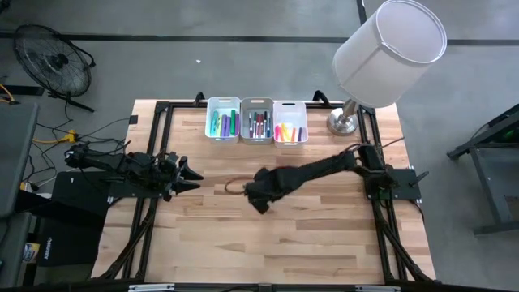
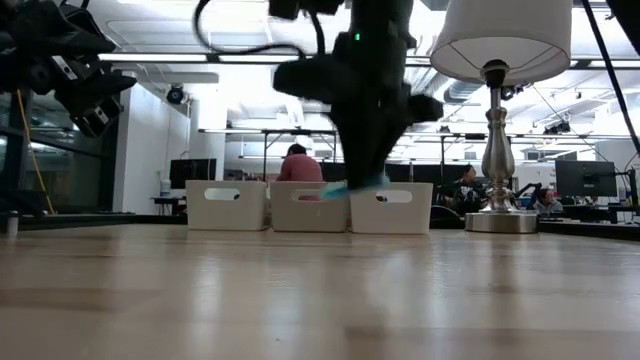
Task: Pick & Place Markers
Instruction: Put the blue pen into the right white bin
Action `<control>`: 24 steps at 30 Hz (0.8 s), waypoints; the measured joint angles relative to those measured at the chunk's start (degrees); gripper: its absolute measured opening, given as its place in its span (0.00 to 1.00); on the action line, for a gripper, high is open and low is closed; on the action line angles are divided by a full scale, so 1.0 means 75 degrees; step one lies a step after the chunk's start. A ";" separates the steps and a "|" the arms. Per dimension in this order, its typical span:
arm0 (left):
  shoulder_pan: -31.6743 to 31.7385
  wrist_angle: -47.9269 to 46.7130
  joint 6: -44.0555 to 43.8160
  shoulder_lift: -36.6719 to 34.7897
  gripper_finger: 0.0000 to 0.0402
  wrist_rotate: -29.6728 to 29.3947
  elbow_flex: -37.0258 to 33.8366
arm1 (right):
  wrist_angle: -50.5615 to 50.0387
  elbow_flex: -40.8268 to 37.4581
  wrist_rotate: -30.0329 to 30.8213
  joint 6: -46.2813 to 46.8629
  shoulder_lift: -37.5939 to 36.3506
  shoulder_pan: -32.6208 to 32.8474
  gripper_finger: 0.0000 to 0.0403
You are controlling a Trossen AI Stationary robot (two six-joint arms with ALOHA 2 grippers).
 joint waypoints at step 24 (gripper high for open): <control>0.0000 -0.0001 0.0000 -0.0001 0.45 0.0000 0.0000 | 0.0305 -0.1081 0.1068 -0.0571 -0.1608 -0.3992 0.05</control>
